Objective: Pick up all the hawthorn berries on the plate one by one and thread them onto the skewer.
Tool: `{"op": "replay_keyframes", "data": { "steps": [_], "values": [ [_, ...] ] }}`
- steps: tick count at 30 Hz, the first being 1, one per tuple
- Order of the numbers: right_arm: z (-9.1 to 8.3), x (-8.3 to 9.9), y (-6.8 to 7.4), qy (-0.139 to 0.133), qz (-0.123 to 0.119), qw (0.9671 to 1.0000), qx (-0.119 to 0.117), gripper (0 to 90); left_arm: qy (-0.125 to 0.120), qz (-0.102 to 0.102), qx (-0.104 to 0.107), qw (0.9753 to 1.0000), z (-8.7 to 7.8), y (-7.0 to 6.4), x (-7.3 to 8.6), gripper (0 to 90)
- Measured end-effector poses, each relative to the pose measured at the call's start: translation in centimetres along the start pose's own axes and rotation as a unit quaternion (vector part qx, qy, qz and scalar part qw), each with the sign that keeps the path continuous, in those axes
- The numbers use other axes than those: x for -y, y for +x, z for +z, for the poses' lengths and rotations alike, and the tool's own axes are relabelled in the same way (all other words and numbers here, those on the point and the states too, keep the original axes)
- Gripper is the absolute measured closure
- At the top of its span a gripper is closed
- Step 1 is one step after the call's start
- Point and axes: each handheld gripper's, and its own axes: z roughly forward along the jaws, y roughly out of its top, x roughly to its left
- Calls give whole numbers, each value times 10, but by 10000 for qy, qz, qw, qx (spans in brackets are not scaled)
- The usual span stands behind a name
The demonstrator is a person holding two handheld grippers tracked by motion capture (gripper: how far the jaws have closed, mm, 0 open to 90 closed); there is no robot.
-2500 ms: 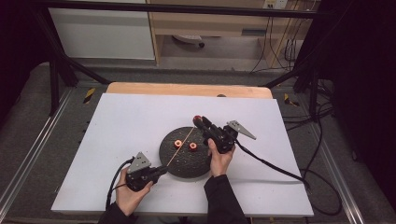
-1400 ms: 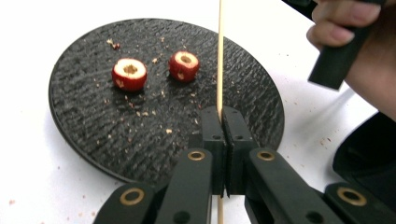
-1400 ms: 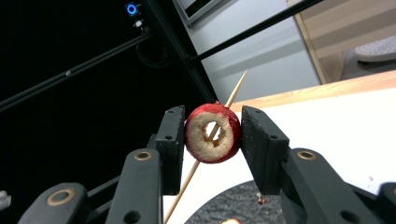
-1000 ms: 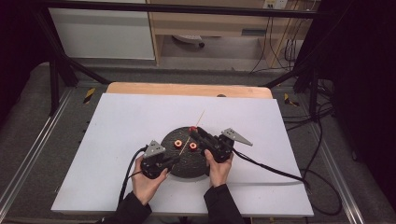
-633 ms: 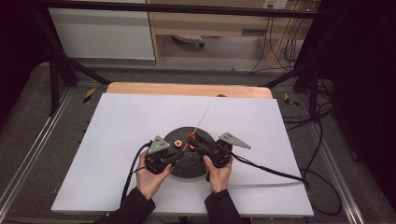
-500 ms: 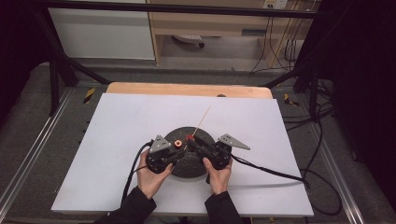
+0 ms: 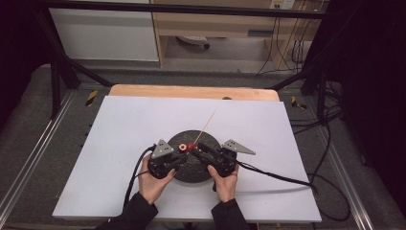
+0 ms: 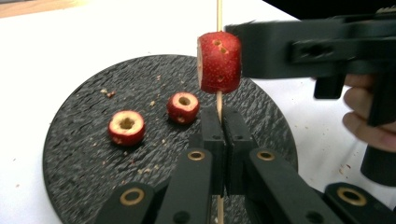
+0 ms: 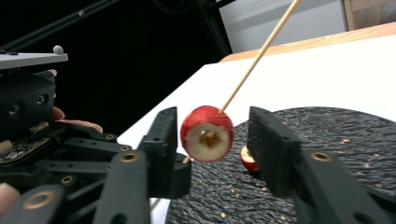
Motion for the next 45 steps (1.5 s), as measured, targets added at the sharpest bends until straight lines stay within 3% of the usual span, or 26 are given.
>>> {"op": "replay_keyframes", "data": {
  "steps": [7, 15, 23, 31, 37, 45],
  "values": [
    [-8, -10, -4, 211, -281, 9991, 236, 304, 58, 27, -35, 10000, -11, 10, 10, 887],
    [-16, -16, -17, 806, -689, 9926, 583, 76, 147, 130, 7, 9998, -29, 20, 22, 887],
    [-18, -22, -24, 1468, -985, 9816, 716, 17, 252, 243, 21, 9994, -47, 31, 34, 887],
    [-13, -30, -29, 1874, -1078, 9734, 754, 10, 394, 289, 26, 9988, -62, 43, 48, 886],
    [0, -38, -26, 2241, -1327, 9625, 765, 33, 459, 270, 86, 9985, -67, 48, 58, 886],
    [26, -49, -22, 2952, -1610, 9373, 923, 92, 484, 330, 48, 9983, -73, 50, 62, 886]
  ]
}}
